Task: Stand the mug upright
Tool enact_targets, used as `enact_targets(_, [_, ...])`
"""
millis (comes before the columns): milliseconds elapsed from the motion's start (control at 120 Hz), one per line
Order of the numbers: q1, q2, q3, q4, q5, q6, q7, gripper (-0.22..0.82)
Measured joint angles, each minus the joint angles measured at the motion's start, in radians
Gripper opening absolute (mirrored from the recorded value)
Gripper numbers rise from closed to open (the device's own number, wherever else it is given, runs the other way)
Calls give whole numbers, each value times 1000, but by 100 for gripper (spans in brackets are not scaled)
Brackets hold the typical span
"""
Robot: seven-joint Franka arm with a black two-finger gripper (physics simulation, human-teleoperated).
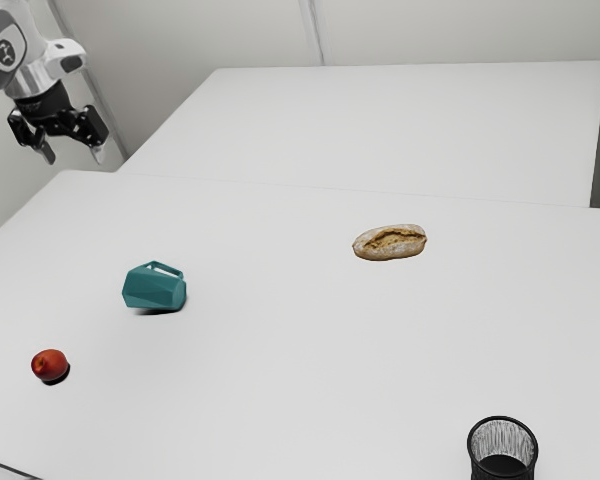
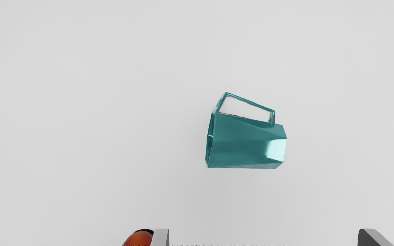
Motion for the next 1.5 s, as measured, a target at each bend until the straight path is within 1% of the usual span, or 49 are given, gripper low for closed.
enact_targets(175, [167,120,0,1,-174,-48,10,60])
enact_targets(275, [234,198,0,5,-266,-71,26,60])
enact_targets(425, [261,310,1,19,-378,-89,53,60])
enact_targets(525, [284,389,2,54,-430,-95,72,60])
enact_targets(817, [308,557,2,118,-555,-101,122,60])
enact_targets(1050, [309,624,2,143,-658,-98,147,60])
enact_targets(1192, [309,627,-1,124,-723,-106,157,60])
enact_targets(1433, [309,626,-7,72,-780,-187,163,60])
enact_targets(1467, [308,626,-8,72,-782,-193,163,58])
enact_targets(1500, [308,626,-9,74,-780,-198,163,50])
